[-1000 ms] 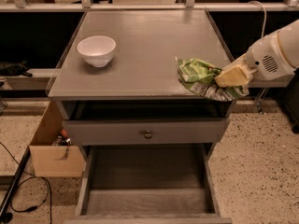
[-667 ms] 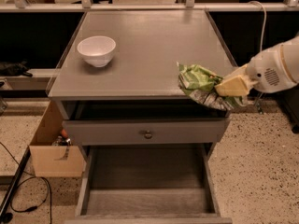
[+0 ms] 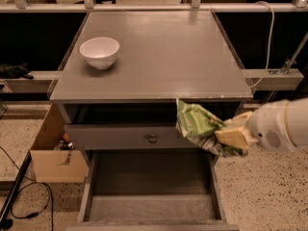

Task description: Place green jalapeno chip bag into middle drawer

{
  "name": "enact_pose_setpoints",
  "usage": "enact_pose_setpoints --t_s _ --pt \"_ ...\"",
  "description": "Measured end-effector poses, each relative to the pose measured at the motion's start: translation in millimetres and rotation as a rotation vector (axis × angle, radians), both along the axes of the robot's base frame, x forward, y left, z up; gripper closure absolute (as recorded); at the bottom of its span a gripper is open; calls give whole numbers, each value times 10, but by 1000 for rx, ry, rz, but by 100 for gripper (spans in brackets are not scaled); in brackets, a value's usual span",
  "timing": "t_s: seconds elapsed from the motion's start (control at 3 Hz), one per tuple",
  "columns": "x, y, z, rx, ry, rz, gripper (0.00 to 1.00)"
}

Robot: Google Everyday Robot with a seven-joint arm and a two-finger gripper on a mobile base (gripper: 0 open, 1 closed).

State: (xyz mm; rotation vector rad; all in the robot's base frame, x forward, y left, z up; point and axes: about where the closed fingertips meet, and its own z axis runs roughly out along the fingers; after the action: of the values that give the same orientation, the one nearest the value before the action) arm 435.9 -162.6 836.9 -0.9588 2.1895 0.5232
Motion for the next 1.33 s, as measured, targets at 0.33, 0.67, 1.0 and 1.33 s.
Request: enact_pose_setpoints --t_s 0.33,0.67,1.0,1.33 --pt "-203 36 -299 -6 47 3 100" --pt "-203 36 -300 -6 47 3 100" --pt "-209 74 -426 0 65 -13 100" --pt "-295 290 -828 51 131 -62 100"
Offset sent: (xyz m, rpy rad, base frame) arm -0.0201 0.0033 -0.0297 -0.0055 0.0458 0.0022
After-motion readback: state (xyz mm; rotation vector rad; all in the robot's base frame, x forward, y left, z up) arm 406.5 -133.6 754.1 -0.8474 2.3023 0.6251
